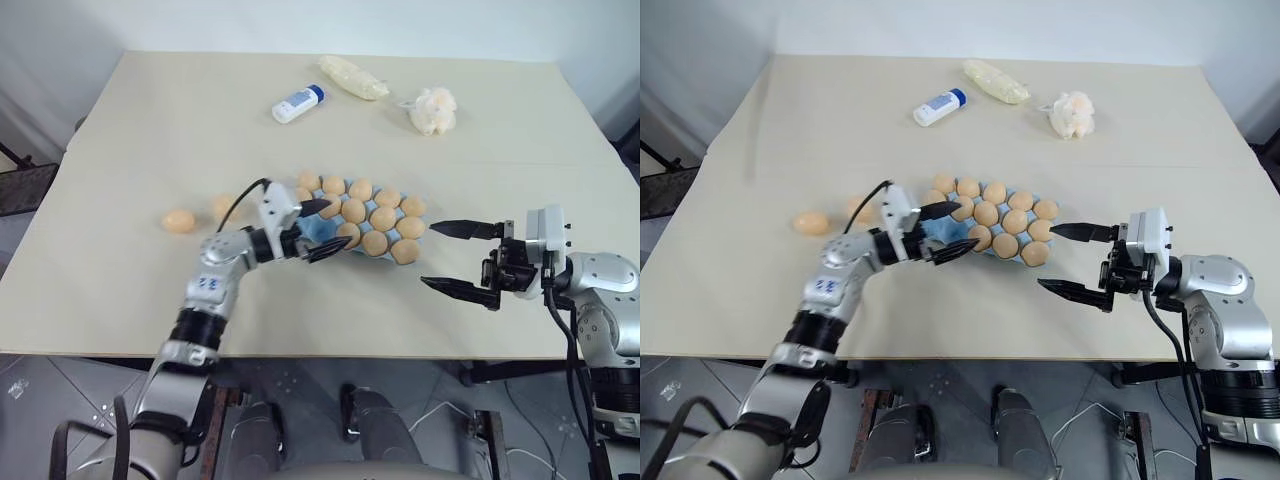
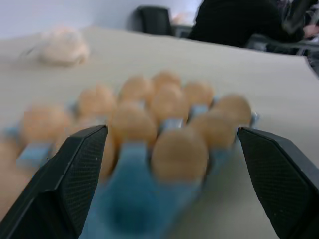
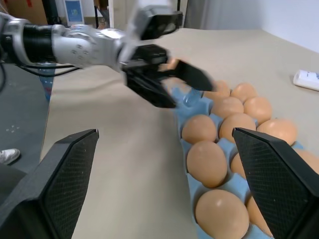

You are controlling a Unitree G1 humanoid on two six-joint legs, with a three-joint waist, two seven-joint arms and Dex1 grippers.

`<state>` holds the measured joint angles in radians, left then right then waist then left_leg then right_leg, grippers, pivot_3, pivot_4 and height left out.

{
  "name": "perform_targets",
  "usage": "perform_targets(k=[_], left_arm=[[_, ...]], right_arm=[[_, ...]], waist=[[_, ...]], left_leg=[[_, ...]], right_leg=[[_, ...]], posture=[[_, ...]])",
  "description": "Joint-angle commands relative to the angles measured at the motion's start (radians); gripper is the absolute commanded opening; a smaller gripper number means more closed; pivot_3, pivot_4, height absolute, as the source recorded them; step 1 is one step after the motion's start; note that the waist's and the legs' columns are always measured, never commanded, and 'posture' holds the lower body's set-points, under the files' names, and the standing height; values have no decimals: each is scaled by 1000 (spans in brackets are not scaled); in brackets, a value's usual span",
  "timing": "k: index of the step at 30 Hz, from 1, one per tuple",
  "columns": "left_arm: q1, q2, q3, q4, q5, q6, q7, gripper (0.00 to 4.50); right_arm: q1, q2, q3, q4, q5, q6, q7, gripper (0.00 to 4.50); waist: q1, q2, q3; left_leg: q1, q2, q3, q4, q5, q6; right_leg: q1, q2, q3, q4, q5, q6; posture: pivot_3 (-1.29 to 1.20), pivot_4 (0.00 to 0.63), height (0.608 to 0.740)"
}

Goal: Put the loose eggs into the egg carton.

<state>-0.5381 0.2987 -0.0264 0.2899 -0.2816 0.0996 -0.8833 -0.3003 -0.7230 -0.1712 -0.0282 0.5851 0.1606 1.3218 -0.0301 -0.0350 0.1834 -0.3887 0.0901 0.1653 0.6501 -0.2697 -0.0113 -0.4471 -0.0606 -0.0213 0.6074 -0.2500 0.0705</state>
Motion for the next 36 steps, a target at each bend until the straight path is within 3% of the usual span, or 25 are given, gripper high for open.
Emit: perform_targets(k=[1,8,18,25,30,36], left_arm=[[95,65,83,-199,-58,49,31,4444],[277,183,279,-393,-89,140,174,4444],[440,297,513,-446,-91,225,319,4444],[262,302,448,-229,-15,262,454,4444],[126,306,387,-45,23,203,446,4444],[61,311,328,94,39,154,385,4444]], right_arm=[[-31,-10,-22,13,22,-8,22,4500],[-96,-5,7,79,6,-14,60,4500],[-182,-3,39,167,-21,-24,109,4500],[-221,11,62,194,-37,-20,123,4500],[-220,2,64,190,-37,-16,120,4500],[-196,-13,48,175,-37,-11,112,4500]], waist=[[1,0,0],[1,0,0],[0,1,0],[4,1,0],[1,1,0],[1,1,0]], left_leg=[[0,0,0,0,0,0],[1,-1,-1,1,0,0],[2,1,-3,-2,-2,-1],[2,0,-2,0,-4,-6],[1,0,1,-1,-5,-5],[1,7,9,-1,-5,-6]], right_leg=[[0,0,0,0,0,0],[1,-2,2,0,0,0],[-1,-2,3,0,-3,-5],[0,-2,1,0,-5,-9],[0,-3,1,0,-1,-3],[-5,2,-3,1,-3,-6]], posture=[[0,150,740],[0,150,740],[0,150,740],[0,150,740],[0,150,740],[0,150,740]])
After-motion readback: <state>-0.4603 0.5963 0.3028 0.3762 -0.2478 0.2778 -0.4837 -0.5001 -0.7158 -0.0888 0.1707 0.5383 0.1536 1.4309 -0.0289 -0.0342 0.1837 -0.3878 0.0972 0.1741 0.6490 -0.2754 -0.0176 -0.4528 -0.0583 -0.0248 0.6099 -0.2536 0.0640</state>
